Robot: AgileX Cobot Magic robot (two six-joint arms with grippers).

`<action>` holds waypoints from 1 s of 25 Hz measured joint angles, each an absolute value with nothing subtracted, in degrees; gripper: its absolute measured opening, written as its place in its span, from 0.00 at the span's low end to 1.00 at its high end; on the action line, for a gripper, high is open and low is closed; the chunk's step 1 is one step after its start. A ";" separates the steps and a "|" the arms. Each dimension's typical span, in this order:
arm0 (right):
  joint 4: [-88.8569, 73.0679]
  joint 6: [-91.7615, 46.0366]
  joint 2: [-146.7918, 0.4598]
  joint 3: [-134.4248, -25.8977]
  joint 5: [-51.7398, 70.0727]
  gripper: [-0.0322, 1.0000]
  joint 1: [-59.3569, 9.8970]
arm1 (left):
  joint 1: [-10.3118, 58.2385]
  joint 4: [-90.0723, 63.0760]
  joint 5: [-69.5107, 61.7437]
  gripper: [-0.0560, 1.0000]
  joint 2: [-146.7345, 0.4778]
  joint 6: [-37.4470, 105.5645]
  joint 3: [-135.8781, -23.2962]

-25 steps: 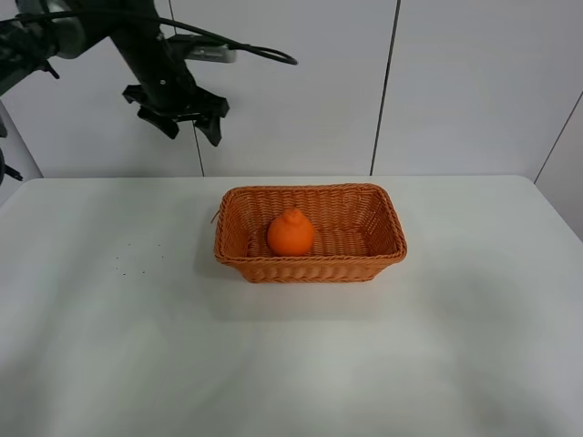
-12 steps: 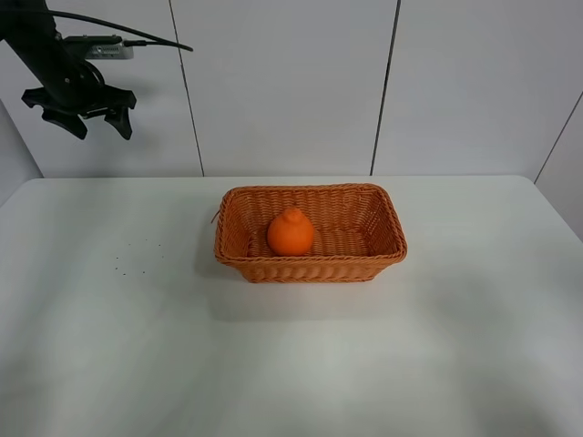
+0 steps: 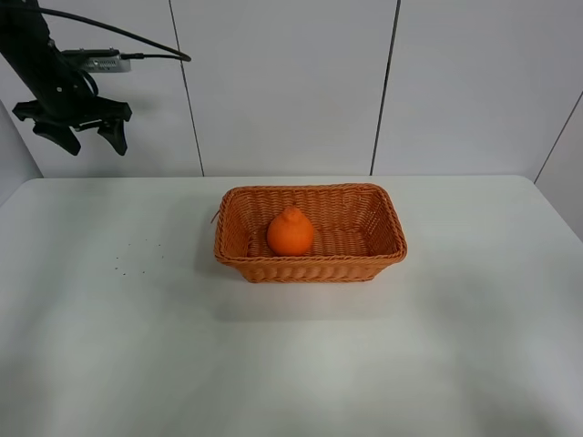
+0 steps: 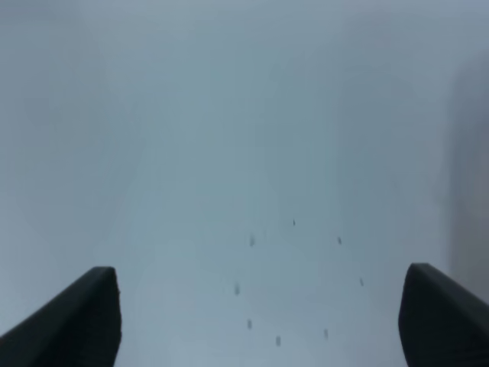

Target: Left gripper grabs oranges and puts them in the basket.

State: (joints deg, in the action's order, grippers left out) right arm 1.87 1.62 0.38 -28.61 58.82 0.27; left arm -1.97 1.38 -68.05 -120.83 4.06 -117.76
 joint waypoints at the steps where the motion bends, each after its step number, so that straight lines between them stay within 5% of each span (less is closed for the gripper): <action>1: 1.87 1.62 0.38 -28.61 58.82 0.70 0.27 | -1.97 1.38 -68.05 0.86 -118.96 3.95 -115.65; 25: 1.87 1.62 0.38 -28.61 58.82 0.70 0.27 | -1.97 1.53 -60.31 0.86 -51.77 0.65 -37.94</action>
